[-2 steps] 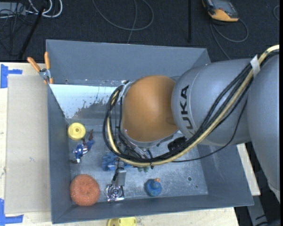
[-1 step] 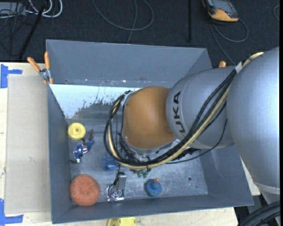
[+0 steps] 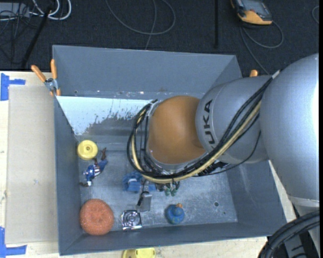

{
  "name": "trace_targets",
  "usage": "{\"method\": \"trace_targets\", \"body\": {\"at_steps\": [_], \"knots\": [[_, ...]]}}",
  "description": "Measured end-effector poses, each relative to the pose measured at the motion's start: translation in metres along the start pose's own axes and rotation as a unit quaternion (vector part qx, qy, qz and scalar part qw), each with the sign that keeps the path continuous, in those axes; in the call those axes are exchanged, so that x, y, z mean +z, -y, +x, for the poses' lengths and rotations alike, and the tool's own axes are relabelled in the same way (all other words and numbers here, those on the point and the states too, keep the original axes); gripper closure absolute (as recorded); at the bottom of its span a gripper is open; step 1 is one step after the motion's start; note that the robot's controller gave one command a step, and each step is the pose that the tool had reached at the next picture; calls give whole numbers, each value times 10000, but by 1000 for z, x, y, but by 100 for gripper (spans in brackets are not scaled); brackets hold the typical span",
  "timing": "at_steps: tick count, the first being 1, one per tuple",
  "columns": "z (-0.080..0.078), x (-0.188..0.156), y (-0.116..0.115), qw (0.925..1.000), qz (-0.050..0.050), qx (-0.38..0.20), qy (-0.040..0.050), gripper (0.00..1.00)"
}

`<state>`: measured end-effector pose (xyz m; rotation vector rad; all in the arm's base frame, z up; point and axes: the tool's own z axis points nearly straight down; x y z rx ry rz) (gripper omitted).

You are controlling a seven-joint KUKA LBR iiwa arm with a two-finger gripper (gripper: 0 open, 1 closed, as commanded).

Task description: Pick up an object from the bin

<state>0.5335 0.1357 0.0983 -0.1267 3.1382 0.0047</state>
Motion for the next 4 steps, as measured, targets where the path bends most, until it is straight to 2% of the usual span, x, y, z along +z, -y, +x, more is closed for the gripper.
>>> {"method": "trace_targets", "body": {"at_steps": [1,2,3,4], "knots": [[-8,6,34,10000,25,23,-10,0],[-3,29,34,9988,14,482,-18,100],[-3,29,34,9988,14,486,-18,100],[8,-116,36,9987,13,514,2,100]]}}
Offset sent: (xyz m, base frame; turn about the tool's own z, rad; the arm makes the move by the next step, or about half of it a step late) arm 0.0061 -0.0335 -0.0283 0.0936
